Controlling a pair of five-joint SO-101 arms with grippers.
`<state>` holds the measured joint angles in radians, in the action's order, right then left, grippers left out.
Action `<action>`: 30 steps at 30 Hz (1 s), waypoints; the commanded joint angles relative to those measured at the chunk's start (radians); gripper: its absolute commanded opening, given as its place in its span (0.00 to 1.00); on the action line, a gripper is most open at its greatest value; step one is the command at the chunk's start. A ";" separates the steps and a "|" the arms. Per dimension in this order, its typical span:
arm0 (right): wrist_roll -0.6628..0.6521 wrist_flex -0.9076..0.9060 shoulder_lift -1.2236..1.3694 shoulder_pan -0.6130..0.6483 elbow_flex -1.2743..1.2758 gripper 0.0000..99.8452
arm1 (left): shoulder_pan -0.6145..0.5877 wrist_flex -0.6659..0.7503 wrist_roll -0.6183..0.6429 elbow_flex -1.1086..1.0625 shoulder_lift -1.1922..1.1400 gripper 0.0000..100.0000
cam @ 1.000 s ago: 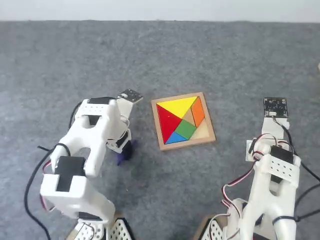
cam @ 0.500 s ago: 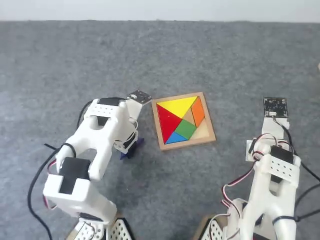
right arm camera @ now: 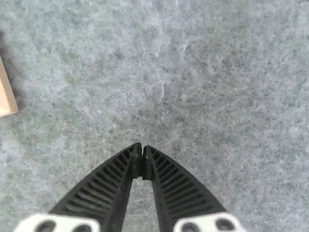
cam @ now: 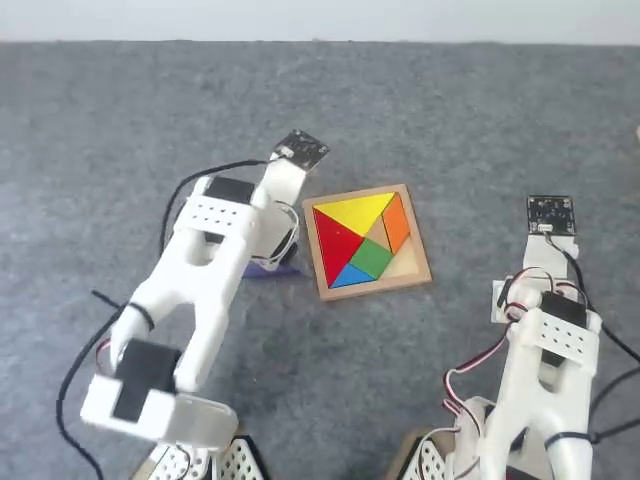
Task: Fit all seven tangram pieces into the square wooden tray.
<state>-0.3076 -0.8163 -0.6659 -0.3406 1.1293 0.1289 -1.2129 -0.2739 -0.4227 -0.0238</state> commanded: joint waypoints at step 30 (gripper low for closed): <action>-0.012 0.024 -0.019 0.010 -0.005 0.01 | -0.092 0.021 -0.588 0.130 -0.213 0.23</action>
<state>-0.3076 -0.8163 -0.6659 -0.3406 1.1293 0.0322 -1.1976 -0.8293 -0.2892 -0.2432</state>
